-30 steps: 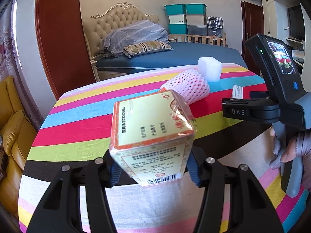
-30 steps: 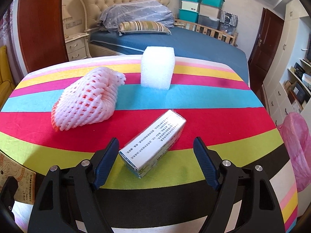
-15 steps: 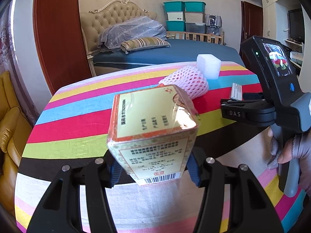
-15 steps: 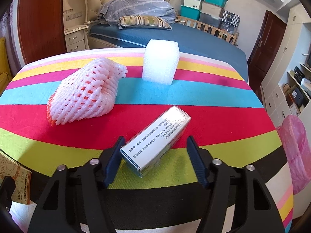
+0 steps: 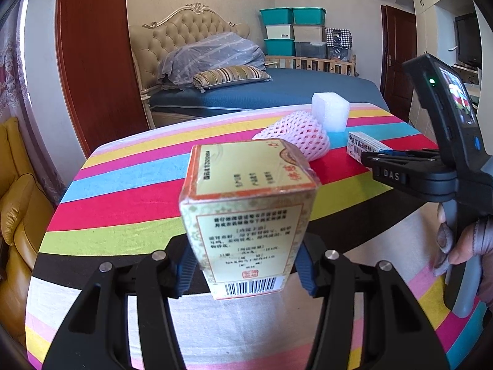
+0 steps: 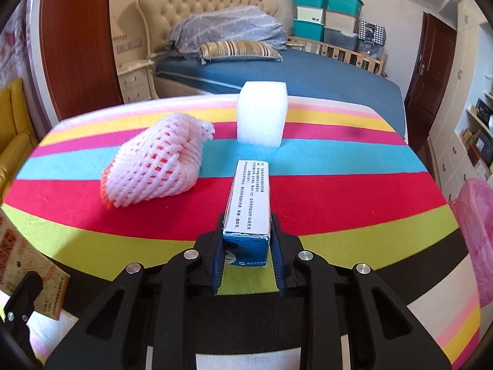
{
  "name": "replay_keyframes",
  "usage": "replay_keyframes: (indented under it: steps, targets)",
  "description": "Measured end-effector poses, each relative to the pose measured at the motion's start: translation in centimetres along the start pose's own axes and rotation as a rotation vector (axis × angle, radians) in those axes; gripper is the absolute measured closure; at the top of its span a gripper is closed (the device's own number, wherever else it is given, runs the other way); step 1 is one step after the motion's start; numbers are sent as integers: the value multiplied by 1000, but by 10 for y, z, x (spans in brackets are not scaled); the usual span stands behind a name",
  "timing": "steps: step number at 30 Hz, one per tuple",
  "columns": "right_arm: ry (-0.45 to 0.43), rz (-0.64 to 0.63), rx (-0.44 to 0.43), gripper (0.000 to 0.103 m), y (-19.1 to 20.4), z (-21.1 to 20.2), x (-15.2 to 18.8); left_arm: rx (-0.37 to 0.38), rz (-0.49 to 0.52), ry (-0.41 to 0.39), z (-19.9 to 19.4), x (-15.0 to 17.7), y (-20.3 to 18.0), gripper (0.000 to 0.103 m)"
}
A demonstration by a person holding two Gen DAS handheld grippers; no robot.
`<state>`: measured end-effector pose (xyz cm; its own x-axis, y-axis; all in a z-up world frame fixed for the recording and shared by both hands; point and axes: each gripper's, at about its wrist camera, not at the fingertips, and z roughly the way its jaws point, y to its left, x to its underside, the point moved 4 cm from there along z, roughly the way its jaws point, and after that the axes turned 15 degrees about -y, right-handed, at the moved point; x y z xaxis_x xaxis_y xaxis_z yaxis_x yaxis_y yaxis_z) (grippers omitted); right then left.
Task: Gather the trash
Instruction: 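Grasp the cream medicine box with the left gripper while the right gripper grasps the white-blue box, then lift both boxes off the table and turn toward the pink wastebasket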
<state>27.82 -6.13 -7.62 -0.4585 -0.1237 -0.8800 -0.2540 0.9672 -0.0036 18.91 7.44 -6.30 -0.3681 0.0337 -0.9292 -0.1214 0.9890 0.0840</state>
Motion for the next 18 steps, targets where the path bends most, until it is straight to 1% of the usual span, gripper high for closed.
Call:
replay_keyframes:
  steps: [4,11,14,18]
  targets:
    - [-12,-14,-34,78,2,-13,6,4,4,-8,-1,-1,-1,51]
    - [-40,-92,-86,78,16,-42,18,-1,7,-18,-2,-3,-1,51]
    - [-43,-90,-112,78,13,-53,22,-4,10,-21,-2,-4,-3,51]
    - [-50,-79,-122,78,1,-67,29,-10,23,-21,-3,-2,-6,51]
